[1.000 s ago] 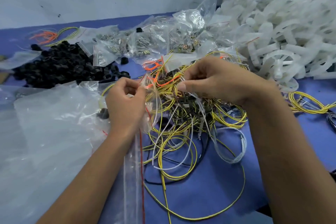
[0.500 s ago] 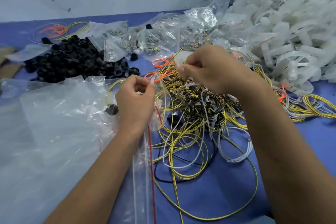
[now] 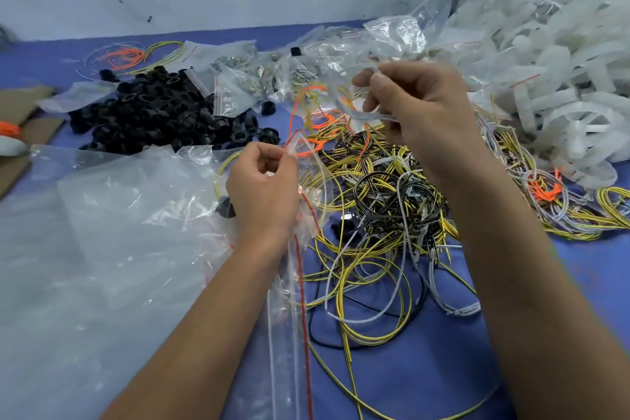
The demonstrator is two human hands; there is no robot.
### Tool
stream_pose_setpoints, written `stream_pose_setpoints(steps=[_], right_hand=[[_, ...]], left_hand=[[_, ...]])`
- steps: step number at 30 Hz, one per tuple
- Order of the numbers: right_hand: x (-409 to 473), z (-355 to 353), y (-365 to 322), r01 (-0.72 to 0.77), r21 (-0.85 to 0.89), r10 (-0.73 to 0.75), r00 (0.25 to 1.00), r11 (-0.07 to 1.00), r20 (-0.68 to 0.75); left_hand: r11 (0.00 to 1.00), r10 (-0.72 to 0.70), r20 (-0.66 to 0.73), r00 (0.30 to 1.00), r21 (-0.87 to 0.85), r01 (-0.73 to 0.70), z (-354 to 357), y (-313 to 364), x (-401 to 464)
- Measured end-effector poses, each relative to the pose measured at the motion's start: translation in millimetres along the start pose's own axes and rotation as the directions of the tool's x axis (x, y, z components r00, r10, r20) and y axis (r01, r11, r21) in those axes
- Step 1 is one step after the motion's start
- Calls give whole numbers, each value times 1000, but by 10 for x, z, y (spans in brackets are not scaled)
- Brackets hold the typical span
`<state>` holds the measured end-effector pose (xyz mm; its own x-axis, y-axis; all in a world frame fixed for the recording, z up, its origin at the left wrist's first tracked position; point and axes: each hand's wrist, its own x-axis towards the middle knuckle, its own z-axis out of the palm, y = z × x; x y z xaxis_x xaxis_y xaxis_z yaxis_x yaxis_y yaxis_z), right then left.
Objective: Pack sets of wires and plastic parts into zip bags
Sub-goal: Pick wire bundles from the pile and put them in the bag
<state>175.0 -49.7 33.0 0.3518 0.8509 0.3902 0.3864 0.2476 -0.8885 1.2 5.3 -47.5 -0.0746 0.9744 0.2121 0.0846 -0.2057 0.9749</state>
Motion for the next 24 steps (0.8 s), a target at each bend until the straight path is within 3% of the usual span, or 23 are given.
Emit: stream_pose_setpoints(steps=[2,4,8,10,12,14,16,17,18,21,24], right_hand=[[19,-10,117,-3,-399,-59,988,917,-142],[25,-46,177,-87,-608,-119,949,789,-291],[28,-173,151,-239,-569,-155,816,787,-557],[47,-237,123,-224,-531,-188,767,817,-613],[64,-242,68,-59,-357,-157,823,932,-547],[50,-163,17,23,-135,-69,935,991,-347],[20,-55,38,66,-325,-120,981,943,-150],[13,-2,88,95,-436,-162,980,895,-119],[0,56,127,103,-472,-180,976,875,-120],[-69,222,198,90,-360,-160,973,928,-169],[-123,300,234,108,-441,-214,956,891,-200]], left_hand=[[1000,-1,-25,1000,-15,0,-3,12,-1],[999,9,-55,998,-31,-11,-3,31,2],[998,22,-93,995,-49,-27,-3,80,-7],[998,37,-102,994,-46,-42,-4,99,-16],[997,61,-103,993,-34,-64,-4,118,-24],[997,75,-91,993,-17,-77,-2,128,-34],[997,77,-76,994,-10,-78,-2,130,-46],[997,78,-74,994,-11,-79,2,130,-49],[997,77,-76,994,-12,-78,1,129,-52],[997,70,-93,993,-22,-72,2,131,-49],[997,74,-94,993,-11,-76,6,138,-50]])
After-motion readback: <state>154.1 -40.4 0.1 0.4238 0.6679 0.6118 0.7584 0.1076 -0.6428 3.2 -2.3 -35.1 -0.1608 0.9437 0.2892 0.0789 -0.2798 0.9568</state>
